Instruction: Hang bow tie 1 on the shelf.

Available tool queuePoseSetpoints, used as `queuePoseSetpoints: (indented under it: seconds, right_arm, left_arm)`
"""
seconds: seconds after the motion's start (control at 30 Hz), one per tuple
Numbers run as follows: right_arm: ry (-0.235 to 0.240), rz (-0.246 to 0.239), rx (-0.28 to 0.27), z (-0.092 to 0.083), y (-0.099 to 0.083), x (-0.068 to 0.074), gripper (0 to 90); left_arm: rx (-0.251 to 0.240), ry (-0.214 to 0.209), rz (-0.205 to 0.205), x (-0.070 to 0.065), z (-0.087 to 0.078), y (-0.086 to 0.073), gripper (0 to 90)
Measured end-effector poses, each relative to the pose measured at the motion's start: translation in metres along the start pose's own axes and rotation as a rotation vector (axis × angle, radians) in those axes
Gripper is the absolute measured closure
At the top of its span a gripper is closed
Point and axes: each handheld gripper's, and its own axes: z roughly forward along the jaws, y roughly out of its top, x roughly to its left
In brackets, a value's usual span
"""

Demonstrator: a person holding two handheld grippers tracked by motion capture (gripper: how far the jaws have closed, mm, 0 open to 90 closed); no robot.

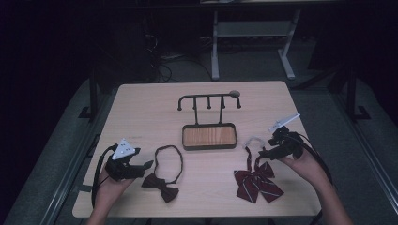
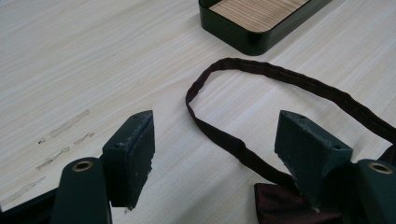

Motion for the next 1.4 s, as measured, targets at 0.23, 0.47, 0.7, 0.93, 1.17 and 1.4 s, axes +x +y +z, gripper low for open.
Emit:
queuePoseSetpoints:
  seconds: [0.23,0.47,0.7,0.93,1.17,1.4]
  right_arm:
    - [-0.012,0.004,0.026,0.004,0.008,-0.006,36.4]
    - [-0.021,0.018,0.053,0.012,0.014,-0.013,38.3]
    - [-0.044,0.051,0.103,0.025,0.020,-0.021,42.2]
    - [-0.064,0.069,0.142,0.035,0.021,-0.026,46.5]
    - [-0.076,0.096,0.179,0.041,0.020,-0.032,51.7]
    - [-0.076,0.100,0.191,0.044,0.020,-0.034,55.8]
  left_arm:
    - [0.006,0.002,0.008,0.000,0.000,0.000,29.2]
    - [0.004,0.000,0.006,0.001,-0.001,0.000,29.2]
    - [0.006,-0.002,0.006,0.002,-0.001,0.000,29.2]
    - [0.005,-0.004,-0.002,0.002,-0.001,0.000,29.2]
    - [0.014,-0.005,0.004,0.002,-0.001,0.000,29.2]
    - [0.011,-0.006,0.003,0.001,0.000,0.000,29.2]
